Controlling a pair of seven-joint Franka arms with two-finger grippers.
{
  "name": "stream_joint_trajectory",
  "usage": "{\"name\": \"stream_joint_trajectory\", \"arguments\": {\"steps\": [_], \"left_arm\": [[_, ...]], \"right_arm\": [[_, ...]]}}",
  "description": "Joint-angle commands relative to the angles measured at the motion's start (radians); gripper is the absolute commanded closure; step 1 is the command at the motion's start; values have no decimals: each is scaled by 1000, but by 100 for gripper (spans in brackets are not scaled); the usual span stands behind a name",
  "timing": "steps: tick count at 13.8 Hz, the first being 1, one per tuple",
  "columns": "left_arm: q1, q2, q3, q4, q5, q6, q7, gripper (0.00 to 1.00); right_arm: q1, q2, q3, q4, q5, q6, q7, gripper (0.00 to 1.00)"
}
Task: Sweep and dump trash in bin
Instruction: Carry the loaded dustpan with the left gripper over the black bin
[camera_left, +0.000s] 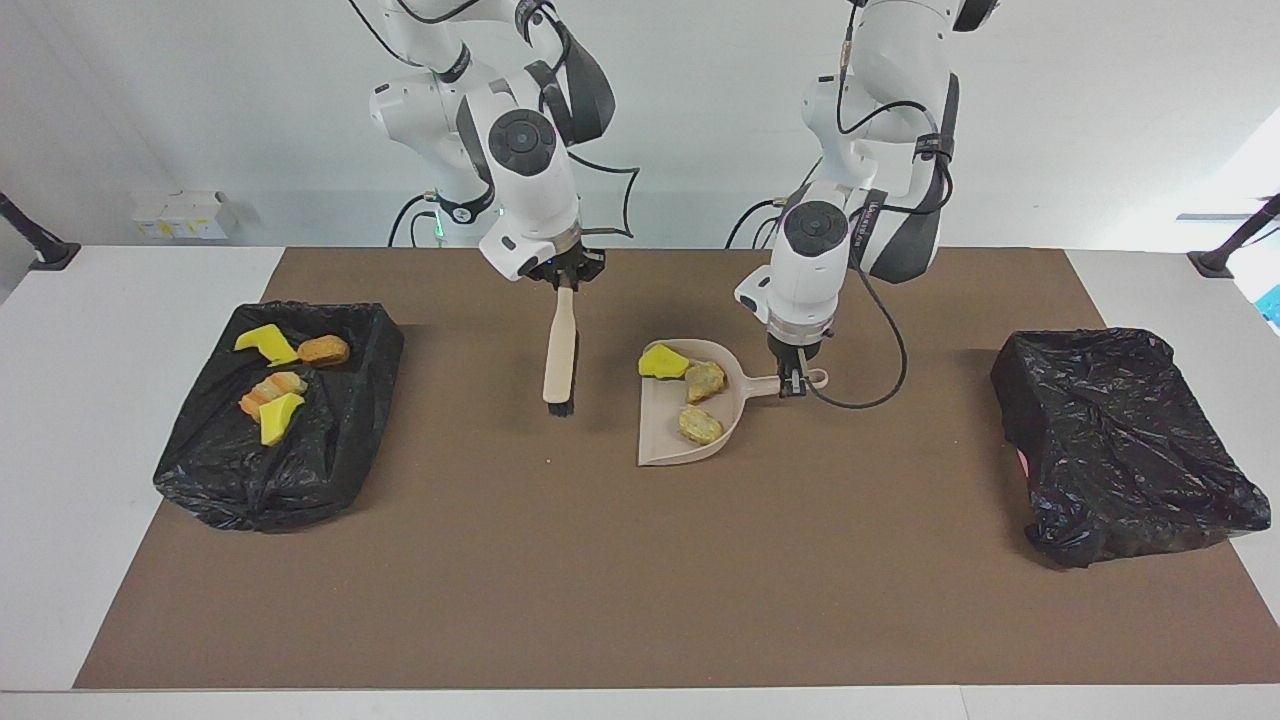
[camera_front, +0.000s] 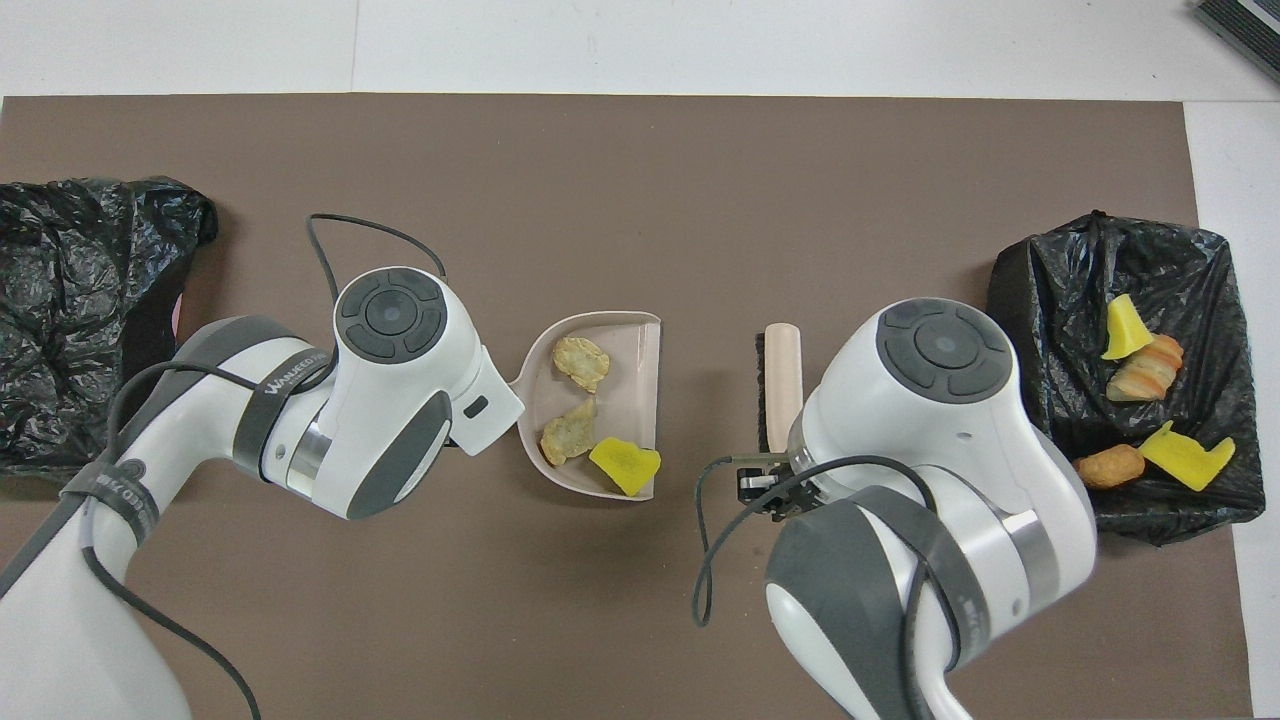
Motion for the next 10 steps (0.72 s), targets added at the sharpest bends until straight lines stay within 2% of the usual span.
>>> {"name": "stream_joint_trajectory", "arguments": {"steps": [1, 5, 8, 10], "left_arm": [[39, -5, -6, 6, -31, 10, 77, 100], [97, -16, -6, 50, -48, -42, 137, 100], [146, -16, -6, 116, -75, -114, 204, 100], [199, -22, -7, 145, -97, -145, 247, 100]], "right_arm": [[-16, -92, 7, -11, -25, -74, 5, 100], [-14, -158, 16, -24, -43, -155, -11, 100], [-1, -195, 20, -77, -22, -113, -12, 100], [65, -198, 24, -132, -16, -42, 20, 100]]}}
